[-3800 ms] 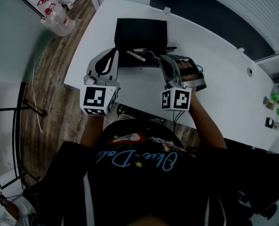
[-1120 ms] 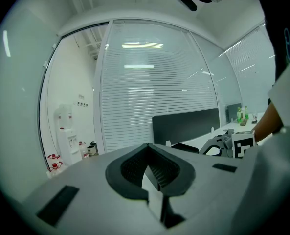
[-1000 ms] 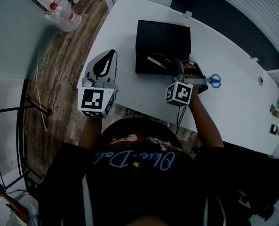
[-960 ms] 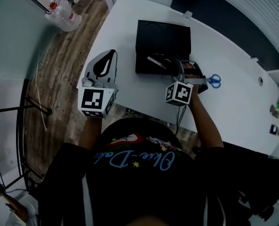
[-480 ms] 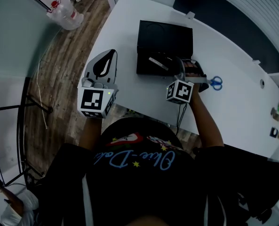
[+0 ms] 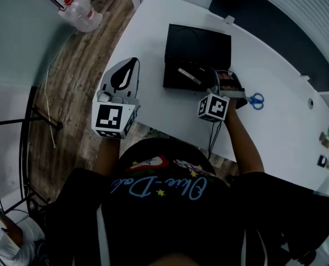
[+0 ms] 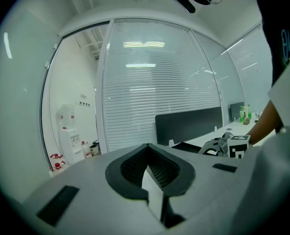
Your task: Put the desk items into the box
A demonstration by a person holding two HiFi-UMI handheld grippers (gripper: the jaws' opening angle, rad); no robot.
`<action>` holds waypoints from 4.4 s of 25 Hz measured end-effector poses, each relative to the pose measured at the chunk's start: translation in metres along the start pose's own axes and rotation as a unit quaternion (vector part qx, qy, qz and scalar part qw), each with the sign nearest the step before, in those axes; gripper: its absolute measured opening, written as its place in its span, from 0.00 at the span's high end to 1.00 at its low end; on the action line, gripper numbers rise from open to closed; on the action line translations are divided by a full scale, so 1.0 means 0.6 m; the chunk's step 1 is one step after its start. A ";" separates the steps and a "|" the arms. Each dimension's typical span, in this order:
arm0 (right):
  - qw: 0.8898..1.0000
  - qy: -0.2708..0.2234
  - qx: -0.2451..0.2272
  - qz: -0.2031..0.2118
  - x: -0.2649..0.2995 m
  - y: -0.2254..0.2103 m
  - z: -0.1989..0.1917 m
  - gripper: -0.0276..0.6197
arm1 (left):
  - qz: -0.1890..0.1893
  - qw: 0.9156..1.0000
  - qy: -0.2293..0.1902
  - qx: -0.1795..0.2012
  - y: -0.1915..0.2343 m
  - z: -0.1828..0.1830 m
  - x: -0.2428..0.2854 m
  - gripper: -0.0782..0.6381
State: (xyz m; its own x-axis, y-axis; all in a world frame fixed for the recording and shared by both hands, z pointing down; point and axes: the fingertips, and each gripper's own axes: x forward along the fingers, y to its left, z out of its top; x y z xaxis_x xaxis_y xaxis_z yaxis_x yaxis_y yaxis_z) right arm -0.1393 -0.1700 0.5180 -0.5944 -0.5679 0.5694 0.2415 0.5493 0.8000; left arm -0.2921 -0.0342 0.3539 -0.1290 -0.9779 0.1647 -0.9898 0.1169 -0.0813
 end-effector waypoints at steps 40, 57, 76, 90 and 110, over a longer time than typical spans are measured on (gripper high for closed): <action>1.000 0.005 0.001 0.003 0.009 0.012 0.004 0.84 | 0.001 1.000 0.005 0.000 -0.006 -0.014 -0.024 0.88; 1.000 0.015 0.004 -0.005 0.007 0.007 -0.001 0.79 | 0.005 1.000 0.001 -0.001 -0.006 -0.008 -0.034 0.88; 0.999 0.032 -0.017 0.037 -0.010 0.020 -0.007 0.70 | -0.002 1.000 -0.009 -0.006 -0.010 -0.004 -0.044 0.88; 0.998 0.036 -0.032 0.048 -0.020 0.027 -0.011 0.70 | -0.012 1.000 -0.016 -0.004 -0.020 0.000 -0.048 0.88; 0.987 0.043 -0.033 0.153 -0.038 0.044 -0.015 0.64 | -0.009 1.000 -0.019 -0.009 -0.015 0.002 -0.050 0.88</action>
State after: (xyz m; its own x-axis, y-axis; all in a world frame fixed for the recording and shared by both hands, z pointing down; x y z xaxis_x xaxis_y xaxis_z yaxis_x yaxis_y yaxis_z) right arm -0.1124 -0.1479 0.5278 -0.4193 -0.4328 0.7980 0.4508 0.6637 0.5969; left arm -0.2795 -0.0061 0.3483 -0.1089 -0.9857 0.1284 -0.9930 0.1018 -0.0601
